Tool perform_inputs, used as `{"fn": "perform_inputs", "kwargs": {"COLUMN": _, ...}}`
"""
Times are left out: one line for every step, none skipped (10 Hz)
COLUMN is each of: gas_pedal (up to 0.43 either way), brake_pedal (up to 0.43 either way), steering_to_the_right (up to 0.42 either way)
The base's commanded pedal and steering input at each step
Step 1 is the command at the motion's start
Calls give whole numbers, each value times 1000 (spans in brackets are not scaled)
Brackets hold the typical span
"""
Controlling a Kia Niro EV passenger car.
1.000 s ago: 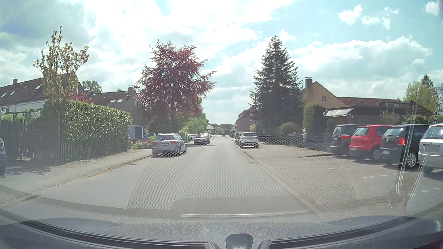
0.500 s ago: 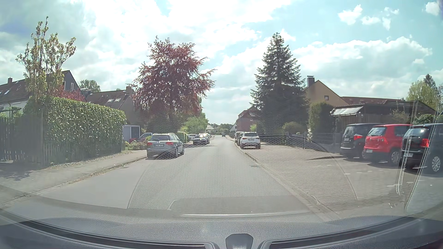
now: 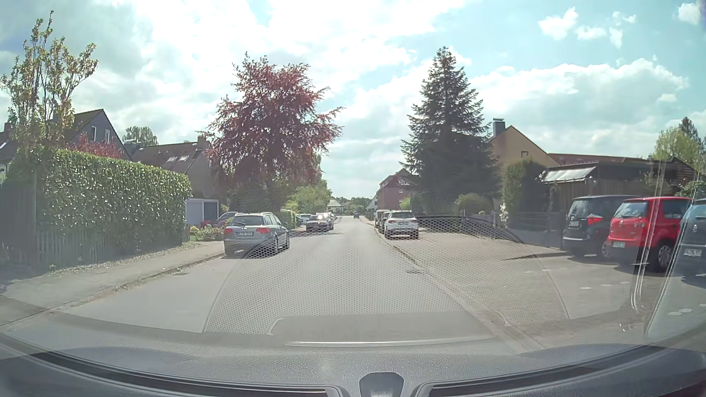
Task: Follow the waypoints while adhering to traffic rules and regulations
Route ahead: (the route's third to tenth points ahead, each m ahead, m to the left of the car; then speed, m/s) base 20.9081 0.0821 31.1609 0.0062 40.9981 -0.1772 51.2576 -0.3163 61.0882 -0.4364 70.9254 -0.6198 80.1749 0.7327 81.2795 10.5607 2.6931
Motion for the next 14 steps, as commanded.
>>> {"fn": "perform_inputs", "kwargs": {"gas_pedal": 8, "brake_pedal": 0, "steering_to_the_right": -3}}
{"fn": "perform_inputs", "kwargs": {"gas_pedal": 20, "brake_pedal": 0, "steering_to_the_right": -3}}
{"fn": "perform_inputs", "kwargs": {"gas_pedal": 20, "brake_pedal": 0, "steering_to_the_right": -3}}
{"fn": "perform_inputs", "kwargs": {"gas_pedal": 20, "brake_pedal": 0, "steering_to_the_right": -2}}
{"fn": "perform_inputs", "kwargs": {"gas_pedal": 20, "brake_pedal": 0, "steering_to_the_right": -2}}
{"fn": "perform_inputs", "kwargs": {"gas_pedal": 20, "brake_pedal": 0, "steering_to_the_right": -2}}
{"fn": "perform_inputs", "kwargs": {"gas_pedal": 20, "brake_pedal": 0, "steering_to_the_right": -2}}
{"fn": "perform_inputs", "kwargs": {"gas_pedal": 20, "brake_pedal": 0, "steering_to_the_right": -2}}
{"fn": "perform_inputs", "kwargs": {"gas_pedal": 20, "brake_pedal": 0, "steering_to_the_right": -1}}
{"fn": "perform_inputs", "kwargs": {"gas_pedal": 20, "brake_pedal": 0, "steering_to_the_right": -1}}
{"fn": "perform_inputs", "kwargs": {"gas_pedal": 20, "brake_pedal": 0, "steering_to_the_right": -2}}
{"fn": "perform_inputs", "kwargs": {"gas_pedal": 20, "brake_pedal": 0, "steering_to_the_right": -2}}
{"fn": "perform_inputs", "kwargs": {"gas_pedal": 28, "brake_pedal": 0, "steering_to_the_right": -1}}
{"fn": "perform_inputs", "kwargs": {"gas_pedal": 28, "brake_pedal": 0, "steering_to_the_right": -1}}
